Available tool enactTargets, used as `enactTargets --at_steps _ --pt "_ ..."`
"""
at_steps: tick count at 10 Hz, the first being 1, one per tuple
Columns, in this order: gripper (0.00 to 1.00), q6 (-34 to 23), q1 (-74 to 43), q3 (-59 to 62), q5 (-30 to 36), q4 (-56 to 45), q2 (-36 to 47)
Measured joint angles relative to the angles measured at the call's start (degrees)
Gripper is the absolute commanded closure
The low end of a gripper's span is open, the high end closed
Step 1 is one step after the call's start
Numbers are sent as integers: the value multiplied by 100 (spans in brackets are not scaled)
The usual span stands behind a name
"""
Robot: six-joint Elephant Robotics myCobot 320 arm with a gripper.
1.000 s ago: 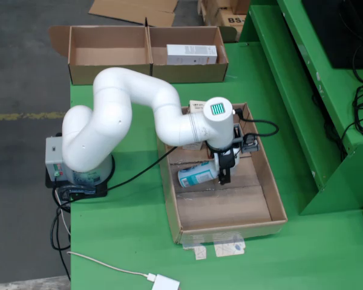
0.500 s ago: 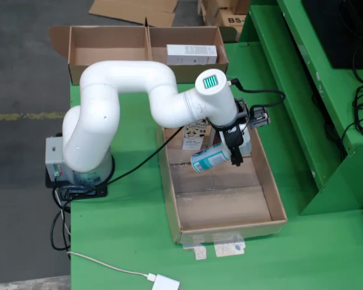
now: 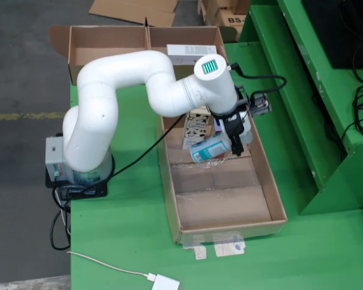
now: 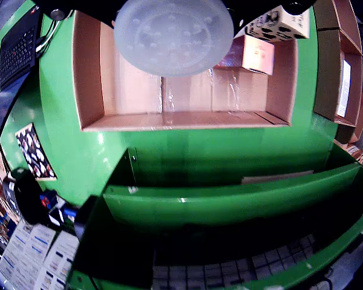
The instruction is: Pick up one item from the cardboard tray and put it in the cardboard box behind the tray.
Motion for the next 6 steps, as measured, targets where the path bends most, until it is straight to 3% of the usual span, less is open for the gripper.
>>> enactTargets --at_steps 2,6 --pt "100 0 87 562 9 -510 0" --pt "100 -9 289 1678 -88 -1616 -748"
